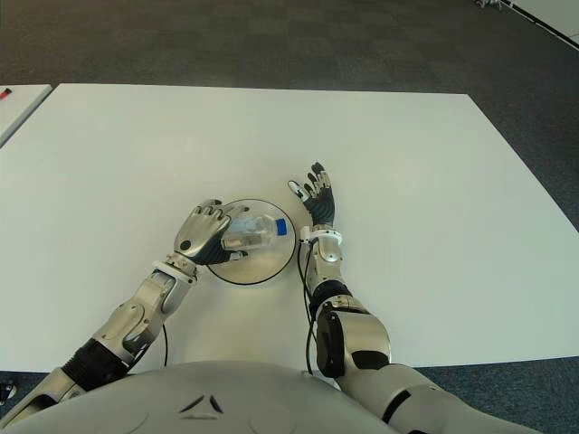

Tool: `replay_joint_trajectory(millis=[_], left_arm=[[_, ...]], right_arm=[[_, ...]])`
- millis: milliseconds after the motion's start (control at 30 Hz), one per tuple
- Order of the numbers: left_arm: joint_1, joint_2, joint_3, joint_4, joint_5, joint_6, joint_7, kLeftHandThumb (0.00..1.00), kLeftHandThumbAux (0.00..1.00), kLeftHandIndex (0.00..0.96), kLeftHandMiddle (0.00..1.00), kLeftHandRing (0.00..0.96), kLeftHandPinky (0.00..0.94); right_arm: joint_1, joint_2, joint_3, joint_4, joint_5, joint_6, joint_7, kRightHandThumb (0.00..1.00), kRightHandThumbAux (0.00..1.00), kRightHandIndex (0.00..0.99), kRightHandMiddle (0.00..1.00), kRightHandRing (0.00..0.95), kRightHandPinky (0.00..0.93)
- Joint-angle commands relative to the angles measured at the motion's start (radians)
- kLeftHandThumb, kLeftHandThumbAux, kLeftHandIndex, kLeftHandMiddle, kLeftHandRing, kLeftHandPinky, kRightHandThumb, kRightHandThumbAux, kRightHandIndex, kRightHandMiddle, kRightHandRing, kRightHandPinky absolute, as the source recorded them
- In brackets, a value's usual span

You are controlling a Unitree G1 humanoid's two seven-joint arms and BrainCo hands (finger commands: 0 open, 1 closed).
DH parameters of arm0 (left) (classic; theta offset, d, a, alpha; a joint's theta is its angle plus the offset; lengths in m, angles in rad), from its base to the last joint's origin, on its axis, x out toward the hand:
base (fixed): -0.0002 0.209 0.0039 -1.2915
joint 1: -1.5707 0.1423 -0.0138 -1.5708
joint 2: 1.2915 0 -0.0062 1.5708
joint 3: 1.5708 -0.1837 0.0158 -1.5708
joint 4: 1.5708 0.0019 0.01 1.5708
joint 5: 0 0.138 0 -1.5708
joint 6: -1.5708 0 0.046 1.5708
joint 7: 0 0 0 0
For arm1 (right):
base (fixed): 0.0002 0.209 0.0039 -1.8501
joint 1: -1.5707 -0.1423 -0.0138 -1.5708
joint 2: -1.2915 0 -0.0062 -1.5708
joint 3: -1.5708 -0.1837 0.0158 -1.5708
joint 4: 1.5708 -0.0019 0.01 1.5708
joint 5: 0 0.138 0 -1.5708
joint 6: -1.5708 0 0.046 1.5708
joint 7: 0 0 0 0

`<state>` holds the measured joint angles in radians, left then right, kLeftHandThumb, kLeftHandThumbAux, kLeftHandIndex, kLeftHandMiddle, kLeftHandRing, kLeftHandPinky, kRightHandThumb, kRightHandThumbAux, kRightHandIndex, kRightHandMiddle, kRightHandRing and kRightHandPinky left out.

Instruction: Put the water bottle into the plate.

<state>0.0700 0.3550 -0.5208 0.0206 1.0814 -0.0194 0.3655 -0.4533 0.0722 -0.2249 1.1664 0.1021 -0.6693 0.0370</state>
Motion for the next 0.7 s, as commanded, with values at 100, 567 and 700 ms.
replay_joint_trajectory(millis=[100, 567, 700], left_arm=[[-0.001, -0.005, 0.002, 0.015, 0.014, 0.008, 0.047, 0.000, 0.670, 0.000, 0.000, 0.000, 0.000], [-0.013, -0.017, -0.015, 0.046, 0.103, 0.084, 0.131, 0.000, 0.529, 0.000, 0.000, 0.000, 0.000], [-0.016, -0.039, -0.012, 0.071, 0.119, 0.124, 0.176, 0.000, 0.482, 0.000, 0.000, 0.000, 0.000]], right_arm=[[0.049, 0.013, -0.003, 0.040, 0.005, 0.081, -0.019, 0.125, 0.746, 0.073, 0.070, 0.063, 0.108], [0.051, 0.012, 0.002, 0.040, 0.001, 0.072, -0.024, 0.119, 0.750, 0.075, 0.074, 0.069, 0.118], [0.050, 0.013, 0.001, 0.040, 0.002, 0.072, -0.026, 0.120, 0.749, 0.078, 0.076, 0.072, 0.120]])
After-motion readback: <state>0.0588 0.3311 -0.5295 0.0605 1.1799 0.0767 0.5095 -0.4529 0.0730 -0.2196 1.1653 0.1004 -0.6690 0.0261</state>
